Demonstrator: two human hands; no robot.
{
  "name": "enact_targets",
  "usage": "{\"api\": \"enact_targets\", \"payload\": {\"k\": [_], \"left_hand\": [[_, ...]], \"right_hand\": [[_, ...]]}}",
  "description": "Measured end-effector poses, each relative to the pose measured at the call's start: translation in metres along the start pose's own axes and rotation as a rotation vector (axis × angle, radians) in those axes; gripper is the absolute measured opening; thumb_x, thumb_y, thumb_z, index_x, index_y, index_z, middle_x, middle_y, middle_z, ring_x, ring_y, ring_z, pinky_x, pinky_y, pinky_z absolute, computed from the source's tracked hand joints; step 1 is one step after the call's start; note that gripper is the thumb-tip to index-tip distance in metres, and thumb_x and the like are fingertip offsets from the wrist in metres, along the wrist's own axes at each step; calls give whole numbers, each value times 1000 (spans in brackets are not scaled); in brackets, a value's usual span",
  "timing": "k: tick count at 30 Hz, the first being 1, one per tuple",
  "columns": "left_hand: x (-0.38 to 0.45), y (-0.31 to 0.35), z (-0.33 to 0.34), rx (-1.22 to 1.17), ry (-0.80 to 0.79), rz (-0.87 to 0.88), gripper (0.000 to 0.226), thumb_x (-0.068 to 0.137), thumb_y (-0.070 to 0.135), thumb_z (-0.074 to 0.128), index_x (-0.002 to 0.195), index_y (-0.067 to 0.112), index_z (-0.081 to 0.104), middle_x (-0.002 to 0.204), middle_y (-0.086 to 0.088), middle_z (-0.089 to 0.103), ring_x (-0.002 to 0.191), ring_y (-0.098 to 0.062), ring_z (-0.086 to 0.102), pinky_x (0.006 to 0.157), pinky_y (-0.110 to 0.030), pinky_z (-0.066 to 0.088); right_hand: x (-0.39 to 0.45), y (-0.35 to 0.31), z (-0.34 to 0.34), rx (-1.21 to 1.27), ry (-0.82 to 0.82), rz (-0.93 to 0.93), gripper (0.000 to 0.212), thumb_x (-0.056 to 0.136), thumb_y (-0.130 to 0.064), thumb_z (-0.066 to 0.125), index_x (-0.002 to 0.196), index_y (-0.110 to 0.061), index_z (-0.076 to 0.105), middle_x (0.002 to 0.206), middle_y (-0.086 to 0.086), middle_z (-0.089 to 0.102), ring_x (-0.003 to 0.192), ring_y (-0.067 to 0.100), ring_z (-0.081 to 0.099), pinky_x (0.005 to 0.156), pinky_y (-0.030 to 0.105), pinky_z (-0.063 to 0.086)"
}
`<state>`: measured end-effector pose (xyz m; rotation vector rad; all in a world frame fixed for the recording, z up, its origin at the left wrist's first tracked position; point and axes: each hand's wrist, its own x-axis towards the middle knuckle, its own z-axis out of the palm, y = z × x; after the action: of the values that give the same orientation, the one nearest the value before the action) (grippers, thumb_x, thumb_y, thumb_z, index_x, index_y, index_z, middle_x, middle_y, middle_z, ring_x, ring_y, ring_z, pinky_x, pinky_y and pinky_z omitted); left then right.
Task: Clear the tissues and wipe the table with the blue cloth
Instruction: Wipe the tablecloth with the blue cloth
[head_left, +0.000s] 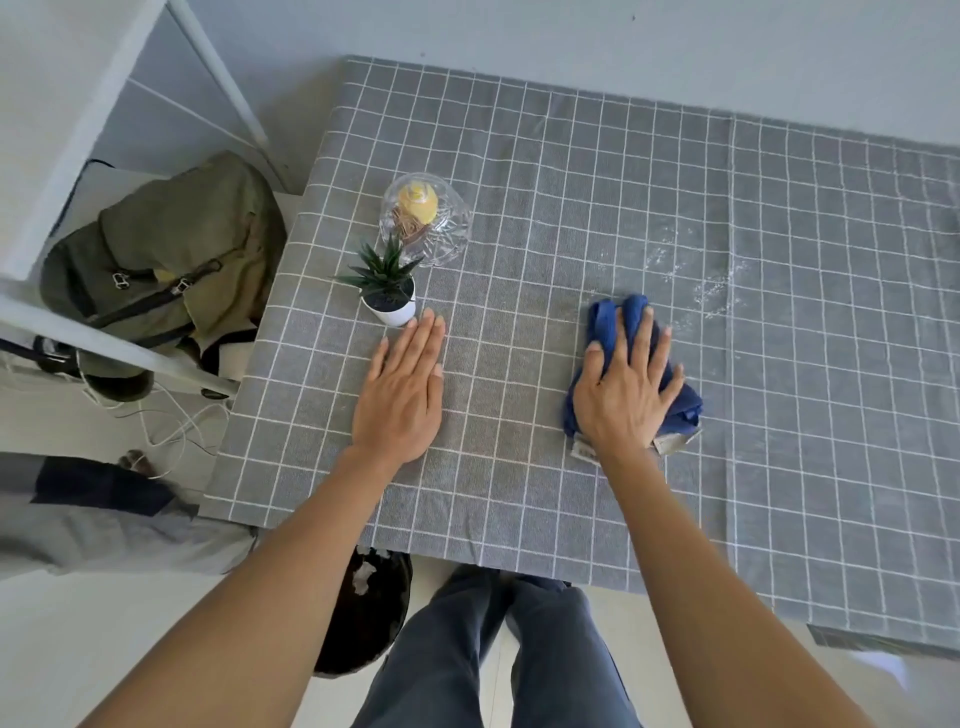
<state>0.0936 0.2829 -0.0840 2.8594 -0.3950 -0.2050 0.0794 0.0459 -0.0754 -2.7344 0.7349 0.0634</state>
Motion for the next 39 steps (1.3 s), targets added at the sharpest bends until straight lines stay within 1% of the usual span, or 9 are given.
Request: {"api": "enact_targets", "payload": {"k": [8, 10, 13, 15, 21, 23, 27, 33, 39], "left_hand": [[0, 2, -2, 33, 25, -2, 56, 99, 33, 4, 153, 19, 3, 160, 6, -2, 148, -9, -4, 121, -36, -3], [0, 2, -2, 39, 14, -1, 57, 99, 34, 4, 153, 20, 2, 160, 6, -4, 148, -9, -6, 121, -36, -4], [0, 2, -2, 43, 3, -3, 57, 98, 34, 2, 153, 20, 0, 160, 5, -6, 148, -10, -8, 121, -36, -5], [-1, 2, -2, 54, -1, -4, 57, 98, 34, 0, 153, 20, -2, 160, 6, -8, 148, -10, -9, 121, -36, -6], [-1, 3, -3, 66, 4, -5, 57, 98, 35, -1, 153, 19, -1, 160, 5, -7, 148, -11, -7, 122, -39, -1], [0, 4, -4, 52, 3, -2, 57, 98, 35, -1, 153, 20, 0, 160, 5, -5, 148, -11, -6, 122, -39, 0], [0, 3, -3, 57, 0, -2, 57, 98, 35, -1, 153, 19, 1, 160, 5, -5, 148, -11, -6, 122, -39, -1], [0, 3, -2, 50, 2, -9, 57, 99, 35, 2, 153, 20, 2, 161, 5, -4, 148, -10, -6, 121, -37, -3], [0, 3, -1, 45, 8, -12, 57, 99, 35, 2, 153, 21, 1, 160, 6, -5, 148, -9, -6, 121, -36, -4]], "right_hand": [[-19, -43, 14, -54, -121, -525, 56, 96, -50, 20, 149, -34, 23, 160, -11, 10, 147, 17, 8, 114, 47, 5], [1, -29, 10, -76, -97, -452, 56, 96, -49, 20, 149, -32, 25, 160, -10, 11, 147, 18, 7, 114, 49, 6], [31, -13, 1, 3, -11, -19, 55, 97, -44, 23, 149, -28, 29, 160, -6, 10, 147, 20, 6, 114, 52, 7], [34, -17, 0, 55, 15, 106, 55, 97, -43, 23, 150, -26, 28, 161, -7, 7, 147, 19, 3, 114, 53, 6], [10, -22, -2, -47, -88, -437, 54, 98, -47, 27, 150, -34, 22, 160, -8, 10, 147, 17, 6, 115, 48, 6], [19, -13, -3, -56, -72, -375, 54, 99, -45, 28, 151, -33, 22, 160, -8, 11, 147, 17, 8, 114, 48, 8], [27, -14, -3, 5, -1, -29, 54, 98, -41, 26, 149, -25, 28, 161, -5, 9, 146, 18, 7, 114, 49, 9], [17, -13, -2, -47, -49, -374, 52, 99, -44, 26, 150, -33, 23, 160, -8, 11, 147, 17, 7, 114, 49, 7], [31, -3, -2, 2, 35, -46, 53, 98, -41, 25, 147, -24, 34, 160, -4, 14, 146, 18, 10, 113, 50, 12]]}}
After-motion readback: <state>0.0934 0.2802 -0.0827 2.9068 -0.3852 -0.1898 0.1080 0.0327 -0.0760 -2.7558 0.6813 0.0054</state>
